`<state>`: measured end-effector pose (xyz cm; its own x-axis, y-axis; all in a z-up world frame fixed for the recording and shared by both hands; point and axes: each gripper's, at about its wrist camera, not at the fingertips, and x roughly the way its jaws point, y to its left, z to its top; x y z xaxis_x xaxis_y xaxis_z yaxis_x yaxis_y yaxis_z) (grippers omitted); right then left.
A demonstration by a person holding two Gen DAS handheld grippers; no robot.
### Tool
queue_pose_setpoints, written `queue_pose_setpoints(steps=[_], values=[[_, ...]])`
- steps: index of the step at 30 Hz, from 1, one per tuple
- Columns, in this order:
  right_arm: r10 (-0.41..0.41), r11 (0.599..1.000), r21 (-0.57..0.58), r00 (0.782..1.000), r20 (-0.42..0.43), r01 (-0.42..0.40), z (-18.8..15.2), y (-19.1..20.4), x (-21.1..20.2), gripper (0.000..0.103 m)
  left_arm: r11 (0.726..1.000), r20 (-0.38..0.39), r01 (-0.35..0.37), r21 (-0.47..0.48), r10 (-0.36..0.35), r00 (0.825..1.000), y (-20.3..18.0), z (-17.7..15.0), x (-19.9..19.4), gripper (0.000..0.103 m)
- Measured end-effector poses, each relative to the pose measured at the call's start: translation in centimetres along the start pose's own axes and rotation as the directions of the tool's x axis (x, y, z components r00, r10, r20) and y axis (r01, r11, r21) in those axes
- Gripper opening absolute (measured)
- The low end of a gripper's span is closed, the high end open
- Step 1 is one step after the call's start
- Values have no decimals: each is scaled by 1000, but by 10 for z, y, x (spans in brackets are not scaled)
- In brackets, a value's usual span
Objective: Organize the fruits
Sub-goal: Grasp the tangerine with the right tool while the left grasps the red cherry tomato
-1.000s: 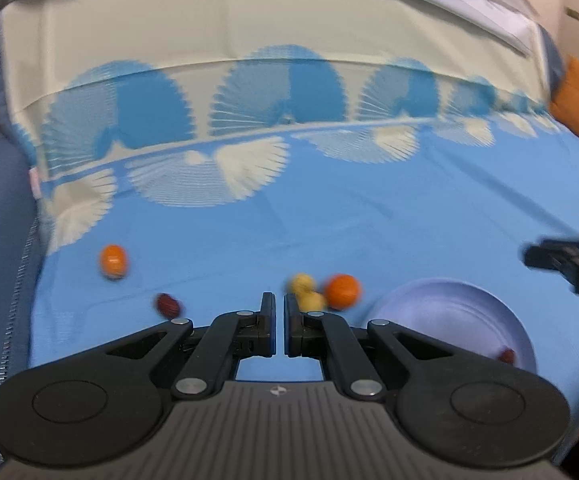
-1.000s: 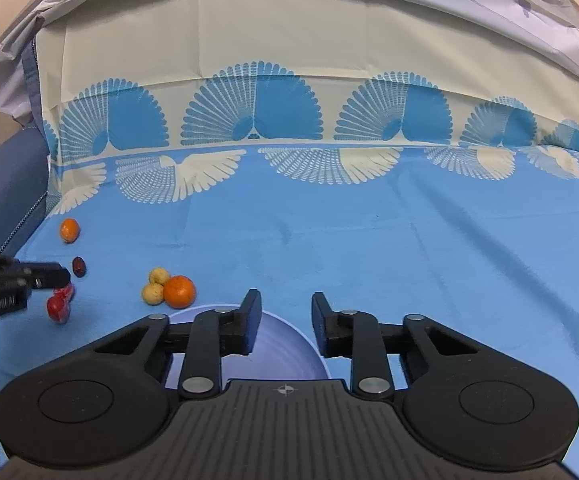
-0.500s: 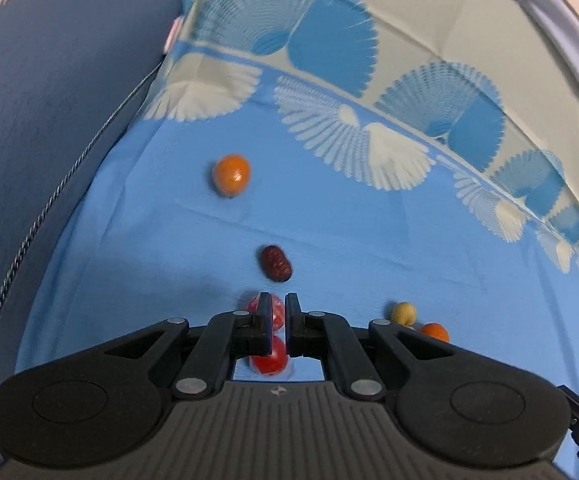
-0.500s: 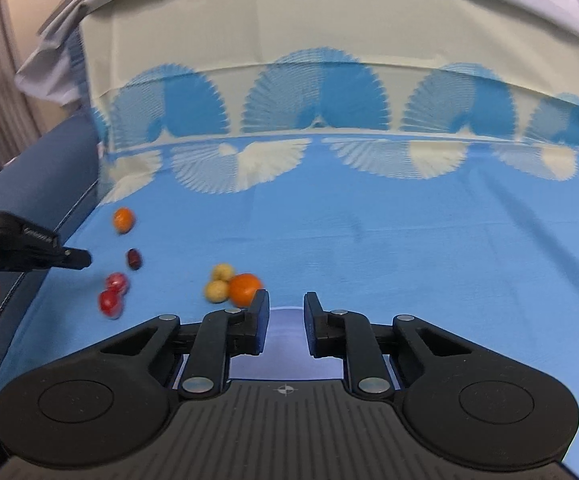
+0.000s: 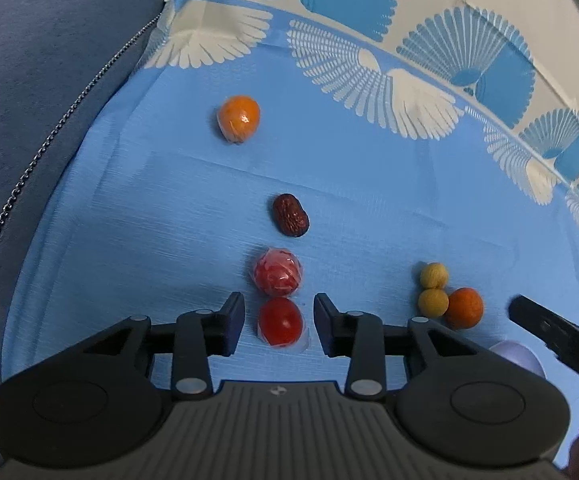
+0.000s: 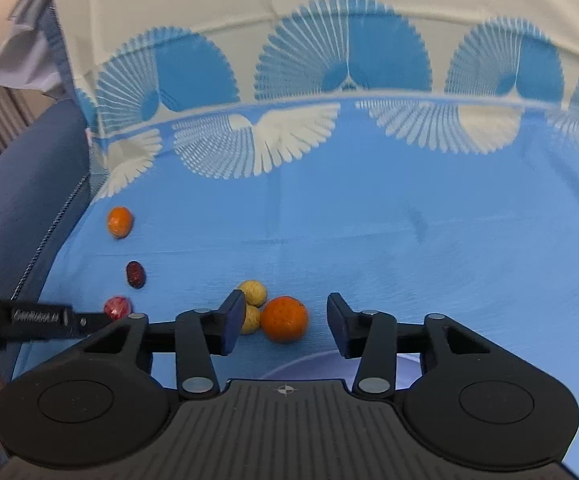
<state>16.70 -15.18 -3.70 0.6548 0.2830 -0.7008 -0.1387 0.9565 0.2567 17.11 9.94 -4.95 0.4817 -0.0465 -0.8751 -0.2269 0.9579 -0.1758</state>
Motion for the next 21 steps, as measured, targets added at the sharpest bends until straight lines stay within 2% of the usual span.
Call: queue_pose_setpoints(steps=[6,10,12,13,14,15,21], values=[[-15,999,33,995,-94,18,2,3,46,53,1000,-27,-16,18,16,1000,-6,-1,9,42],[-51,999,8,988,-145,53,-2,8,67,52,998,-36,-36,52,38,999,-12,-2,14,42],[-68,997,21,989,-128,71,-1,8,70,50,996,-42,-45,75,48,998,-16,-4,16,42],[-67,997,25,990,-126,70,-1,7,70,47,995,-46,-45,84,49,998,-17,-4,17,39],[-59,998,29,990,-125,63,-1,8,71,38,994,-47,-48,95,52,998,-19,-5,17,32],[-54,998,29,991,-125,58,-1,9,70,38,992,-43,-57,111,62,997,-21,-6,17,29],[-75,996,37,993,-92,79,1,9,63,36,989,-24,-71,129,74,997,-22,-7,14,28]])
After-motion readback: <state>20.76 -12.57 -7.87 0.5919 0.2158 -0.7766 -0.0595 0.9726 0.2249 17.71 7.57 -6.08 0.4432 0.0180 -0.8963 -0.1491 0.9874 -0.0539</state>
